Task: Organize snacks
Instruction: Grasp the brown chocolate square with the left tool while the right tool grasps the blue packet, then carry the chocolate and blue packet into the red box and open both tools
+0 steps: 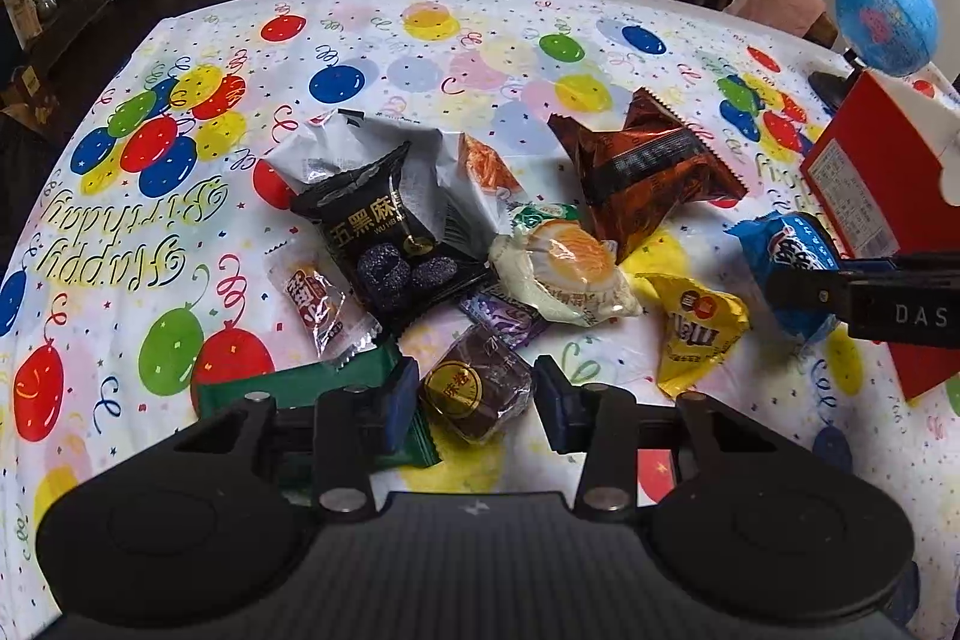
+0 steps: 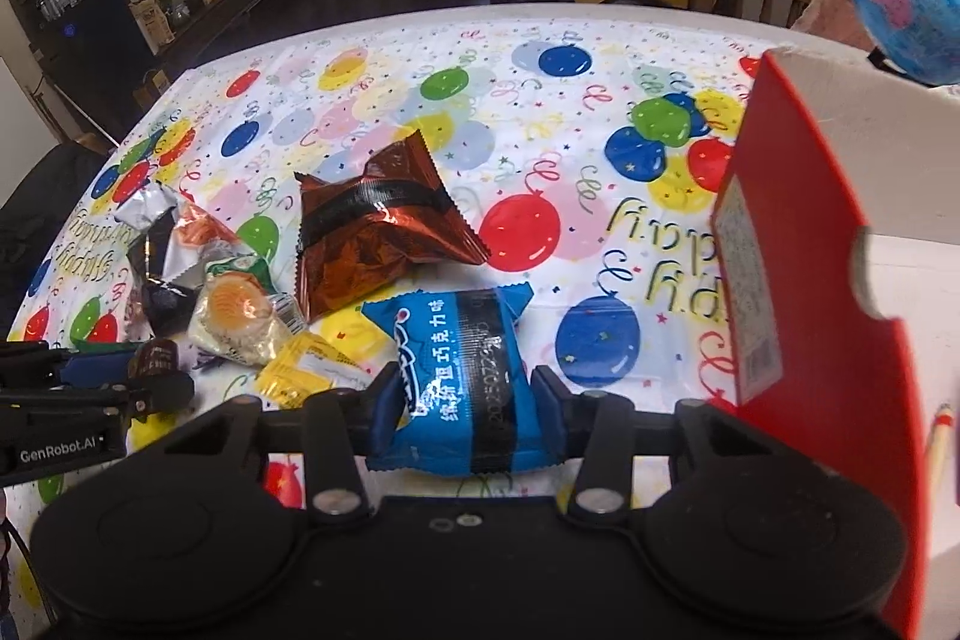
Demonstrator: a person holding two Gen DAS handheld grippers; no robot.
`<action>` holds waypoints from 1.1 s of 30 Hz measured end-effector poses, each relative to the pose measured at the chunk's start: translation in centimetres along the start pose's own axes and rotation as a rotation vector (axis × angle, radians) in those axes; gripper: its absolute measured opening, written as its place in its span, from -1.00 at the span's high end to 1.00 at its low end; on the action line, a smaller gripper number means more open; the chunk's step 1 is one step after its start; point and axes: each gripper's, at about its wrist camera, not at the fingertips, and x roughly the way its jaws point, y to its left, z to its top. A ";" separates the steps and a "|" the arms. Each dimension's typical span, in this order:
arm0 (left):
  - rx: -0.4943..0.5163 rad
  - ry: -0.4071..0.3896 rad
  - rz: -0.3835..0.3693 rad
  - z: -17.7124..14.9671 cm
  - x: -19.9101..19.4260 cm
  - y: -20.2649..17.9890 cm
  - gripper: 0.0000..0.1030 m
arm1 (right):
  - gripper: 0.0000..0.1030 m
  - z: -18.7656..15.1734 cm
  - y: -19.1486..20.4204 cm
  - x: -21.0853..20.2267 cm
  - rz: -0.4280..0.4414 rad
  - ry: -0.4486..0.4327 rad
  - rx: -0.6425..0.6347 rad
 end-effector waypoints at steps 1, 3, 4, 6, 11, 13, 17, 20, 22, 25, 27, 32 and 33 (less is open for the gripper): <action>-0.001 0.001 -0.003 -0.1 -0.3 0.0 0.21 | 0.15 -0.1 0.0 -0.4 -0.002 -0.003 0.004; -0.003 -0.003 -0.017 -0.3 -1.1 -0.1 0.21 | 0.15 -0.3 0.2 -1.4 -0.004 -0.010 0.009; 0.000 -0.006 -0.021 -0.4 -1.5 -0.2 0.21 | 0.15 -0.5 0.3 -2.0 -0.010 -0.014 0.011; 0.005 -0.009 -0.030 -0.5 -2.4 -0.5 0.21 | 0.15 -0.8 0.5 -3.1 -0.016 -0.023 0.016; 0.008 -0.011 -0.047 -0.9 -4.6 -0.9 0.21 | 0.15 -1.6 0.9 -6.3 -0.026 -0.048 0.034; 0.015 -0.016 -0.056 -1.0 -5.6 -1.1 0.21 | 0.15 -1.9 1.1 -7.7 -0.032 -0.060 0.038; 0.036 -0.038 -0.077 -1.2 -7.8 -1.8 0.21 | 0.15 -2.5 1.6 -10.3 -0.044 -0.096 0.040; 0.062 -0.055 -0.095 -1.4 -9.4 -2.5 0.21 | 0.15 -3.0 1.8 -12.2 -0.057 -0.123 0.045; 0.082 -0.069 -0.106 -1.4 -10.5 -3.0 0.21 | 0.15 -3.4 2.0 -13.5 -0.069 -0.139 0.047; 0.109 -0.089 -0.123 -1.5 -11.9 -3.9 0.21 | 0.15 -4.0 2.1 -15.2 -0.090 -0.157 0.050; 0.128 -0.100 -0.135 -1.5 -12.8 -4.6 0.21 | 0.15 -4.3 2.1 -16.2 -0.104 -0.166 0.053; 0.171 -0.126 -0.161 -1.1 -14.3 -6.4 0.21 | 0.15 -4.9 1.6 -18.4 -0.136 -0.192 0.075; 0.178 -0.129 -0.163 -0.9 -14.5 -6.9 0.21 | 0.15 -4.9 1.4 -18.8 -0.141 -0.198 0.080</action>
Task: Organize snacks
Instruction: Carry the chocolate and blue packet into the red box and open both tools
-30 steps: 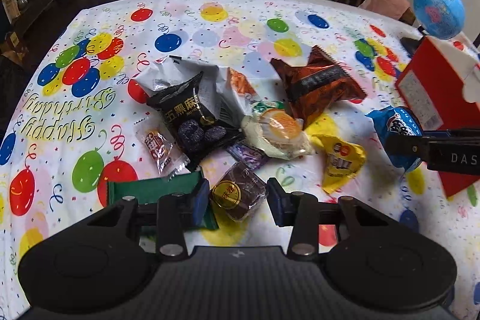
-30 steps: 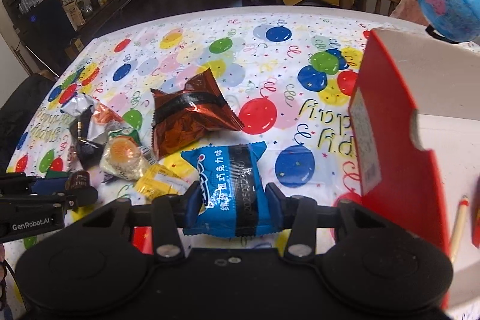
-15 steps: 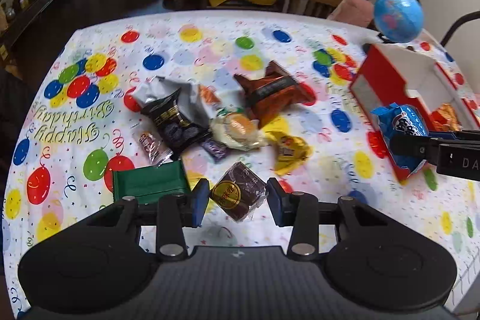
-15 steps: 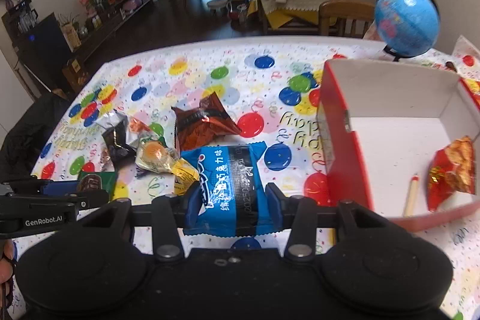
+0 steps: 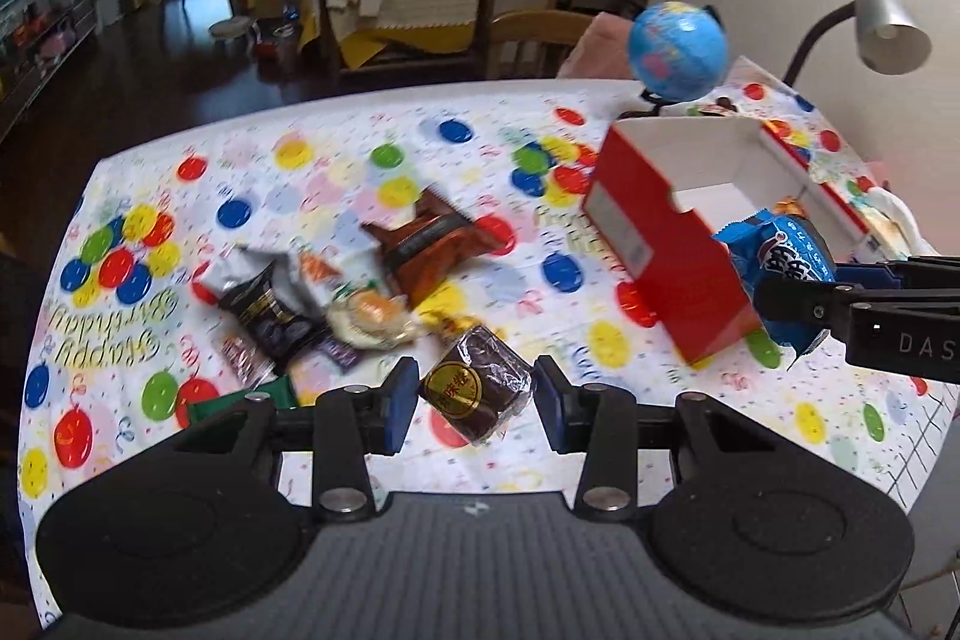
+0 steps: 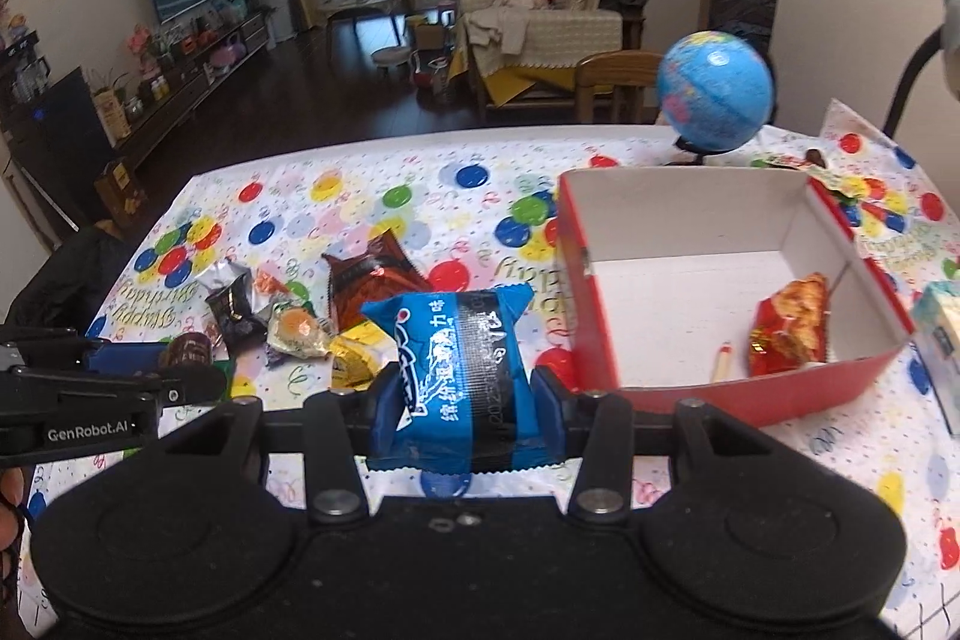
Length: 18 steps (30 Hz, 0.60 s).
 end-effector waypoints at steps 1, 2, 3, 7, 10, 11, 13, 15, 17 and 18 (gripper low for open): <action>0.005 -0.002 -0.004 0.3 -0.1 -0.4 0.21 | 0.15 0.1 -0.3 -0.3 -0.004 -0.006 0.003; 0.010 -0.003 -0.008 0.5 -0.1 -0.8 0.21 | 0.15 0.2 -0.6 -0.6 -0.006 -0.011 0.005; 0.015 -0.007 -0.010 0.8 -0.2 -1.3 0.21 | 0.15 0.3 -0.9 -0.8 -0.008 -0.016 0.005; 0.043 -0.023 -0.016 2.2 -0.2 -3.2 0.21 | 0.15 1.1 -2.9 -1.2 -0.016 -0.033 0.009; 0.055 -0.033 -0.017 3.6 0.5 -4.9 0.21 | 0.15 1.6 -4.7 -1.2 -0.015 -0.040 0.009; 0.058 -0.035 -0.018 4.1 0.8 -5.5 0.21 | 0.15 1.8 -5.4 -1.1 -0.015 -0.040 0.009; 0.066 -0.036 -0.027 5.0 1.4 -6.8 0.21 | 0.15 2.3 -6.7 -0.9 -0.018 -0.041 0.006; 0.076 -0.037 -0.034 5.9 2.3 -8.1 0.21 | 0.15 2.7 -8.2 -0.8 -0.017 -0.042 0.006; 0.081 -0.036 -0.035 6.8 3.2 -9.4 0.21 | 0.15 3.1 -9.6 -0.4 -0.019 -0.041 0.003; 0.083 -0.035 -0.037 7.2 3.7 -10.1 0.21 | 0.15 3.3 -10.4 -0.2 -0.020 -0.039 0.002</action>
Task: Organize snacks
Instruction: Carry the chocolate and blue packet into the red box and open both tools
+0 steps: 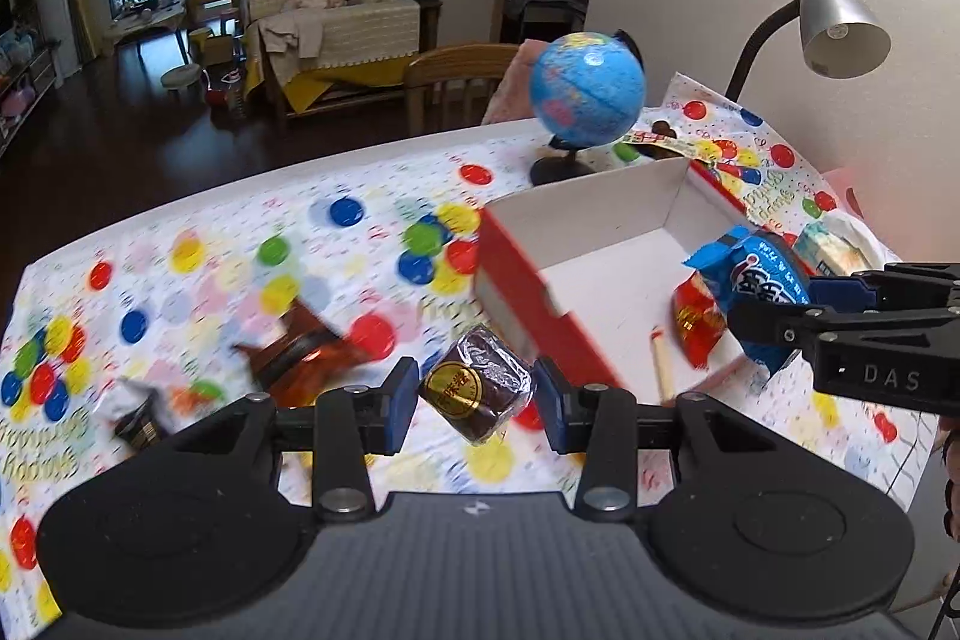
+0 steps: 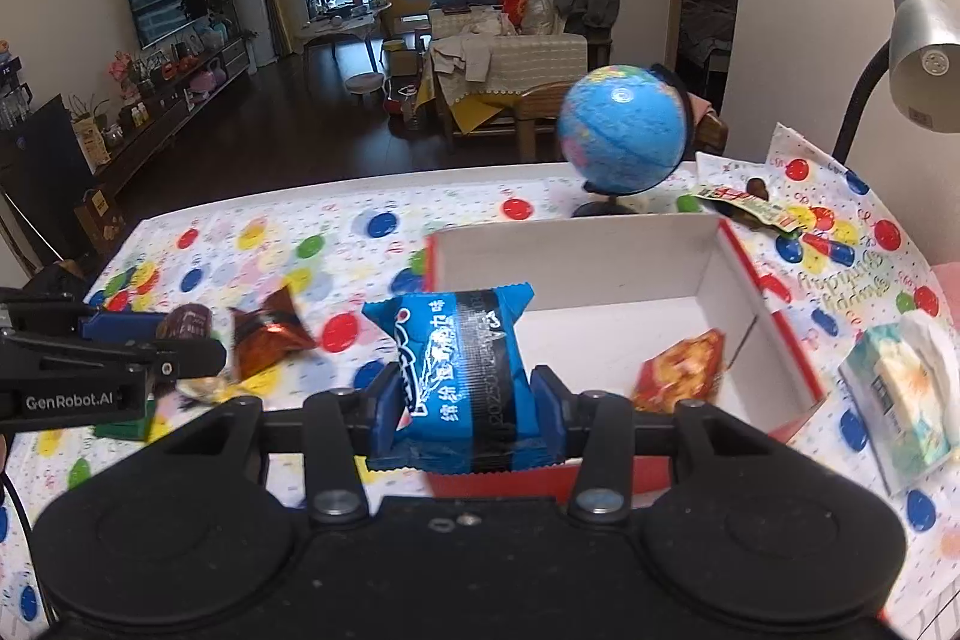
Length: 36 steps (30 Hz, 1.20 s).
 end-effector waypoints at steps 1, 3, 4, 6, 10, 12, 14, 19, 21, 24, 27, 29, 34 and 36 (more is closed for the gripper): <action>0.003 0.001 -0.003 0.5 0.5 -0.6 0.21 | 0.15 0.2 -0.8 0.3 0.000 0.003 -0.001; 0.017 0.002 -0.005 1.3 1.5 -1.9 0.21 | 0.15 0.5 -2.2 1.0 -0.002 0.012 0.001; 0.023 0.001 -0.007 1.7 2.0 -2.5 0.21 | 0.15 0.6 -2.8 1.4 -0.001 0.016 0.003; 0.032 0.006 -0.015 2.4 3.1 -3.5 0.21 | 0.15 0.7 -4.0 2.2 0.001 0.023 0.002; 0.054 0.028 -0.015 3.5 5.7 -5.6 0.21 | 0.15 0.6 -6.2 4.0 -0.001 0.044 0.015; 0.060 0.043 -0.014 4.0 7.0 -6.6 0.21 | 0.15 0.6 -7.3 5.0 -0.008 0.058 0.019; 0.067 0.056 -0.018 4.4 8.4 -7.4 0.21 | 0.15 0.4 -8.3 5.9 -0.012 0.072 0.023; 0.091 0.094 -0.009 5.2 11.9 -9.3 0.21 | 0.15 -0.4 -9.9 8.2 -0.033 0.115 0.023; 0.100 0.112 -0.005 5.4 13.3 -9.8 0.21 | 0.15 -0.5 -10.5 8.8 -0.041 0.119 0.028; 0.111 0.136 0.008 5.5 15.2 -10.3 0.21 | 0.15 -0.2 -11.3 9.7 -0.054 0.116 0.032; 0.106 0.158 0.011 5.7 16.8 -10.6 0.21 | 0.15 0.7 -12.1 11.0 -0.058 0.116 0.006; 0.103 0.173 0.019 5.8 17.8 -10.7 0.21 | 0.14 1.2 -12.4 11.9 -0.068 0.118 -0.006; 0.099 0.209 0.041 5.8 20.0 -10.8 0.21 | 0.14 1.5 -13.1 14.4 -0.074 0.157 -0.023; 0.095 0.226 0.039 5.8 20.6 -10.9 0.21 | 0.12 1.4 -13.2 15.0 -0.075 0.159 -0.026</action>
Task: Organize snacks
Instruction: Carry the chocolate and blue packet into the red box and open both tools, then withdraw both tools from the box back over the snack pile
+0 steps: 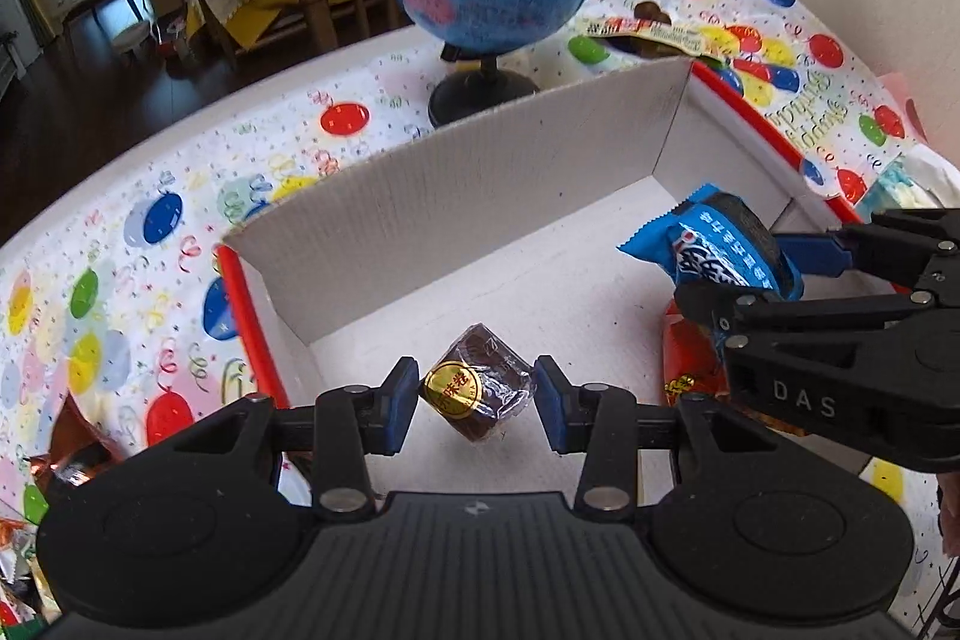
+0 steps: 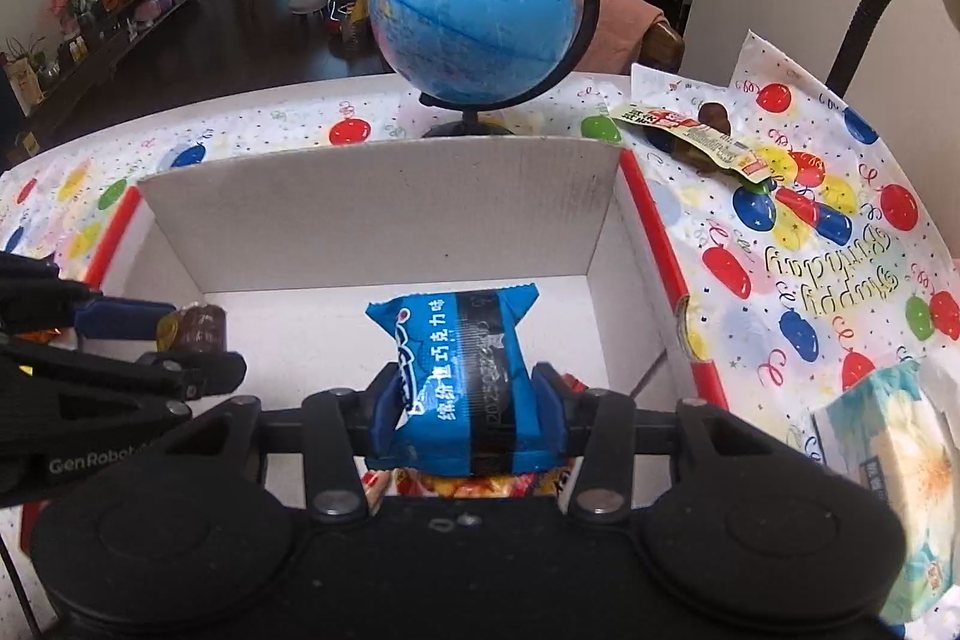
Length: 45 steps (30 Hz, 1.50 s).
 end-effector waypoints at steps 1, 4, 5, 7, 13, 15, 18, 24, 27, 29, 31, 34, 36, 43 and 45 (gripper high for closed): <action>0.006 0.008 0.005 0.0 0.3 -0.2 0.21 | 0.12 0.1 0.0 0.1 0.003 0.000 -0.003; 0.008 0.033 0.013 -0.1 1.1 -0.3 0.20 | 0.11 0.3 0.1 0.3 0.010 0.003 -0.009; 0.012 0.030 0.023 -0.1 1.2 -0.4 0.19 | 0.11 0.4 0.0 0.4 0.011 0.003 -0.013; 0.013 0.033 0.010 0.0 1.3 -0.5 0.19 | 0.09 0.5 0.0 0.5 0.011 0.007 -0.012; 0.020 0.039 -0.002 0.1 1.2 -0.7 0.17 | 0.03 0.8 0.1 0.4 0.020 0.010 -0.037; 0.019 0.036 -0.001 0.1 0.9 -0.7 0.02 | -0.04 0.8 0.1 0.2 0.018 0.004 -0.039; 0.015 0.024 -0.004 0.0 0.3 -0.6 -0.11 | -0.11 0.8 -0.2 -0.2 0.023 0.000 -0.029; -0.013 -0.008 -0.010 -0.4 -1.7 -0.1 -0.19 | -0.28 0.4 -0.6 -2.1 0.034 -0.026 -0.022; -0.033 -0.030 -0.010 -0.9 -3.0 0.4 -0.24 | -0.35 0.1 -0.4 -3.3 0.042 -0.040 -0.032; -0.046 -0.040 -0.006 -1.2 -3.9 0.8 -0.24 | -0.36 -0.1 -0.2 -4.2 0.051 -0.052 -0.033; -0.060 -0.056 -0.009 -1.7 -4.9 1.1 -0.24 | -0.41 -0.3 0.0 -5.2 0.060 -0.065 -0.032; -0.074 -0.084 -0.014 -2.3 -6.6 1.7 -0.24 | -0.50 -0.5 0.4 -6.8 0.076 -0.087 -0.023; -0.084 -0.102 -0.020 -2.8 -7.8 2.0 -0.24 | -0.53 -0.6 0.8 -7.7 0.083 -0.098 -0.016; -0.100 -0.183 -0.058 -5.1 -12.3 3.8 -0.41 | -0.64 -1.3 3.1 -11.5 0.106 -0.149 0.004; -0.106 -0.196 -0.067 -5.8 -13.4 4.5 -0.45 | -0.65 -1.6 3.9 -12.4 0.112 -0.160 0.011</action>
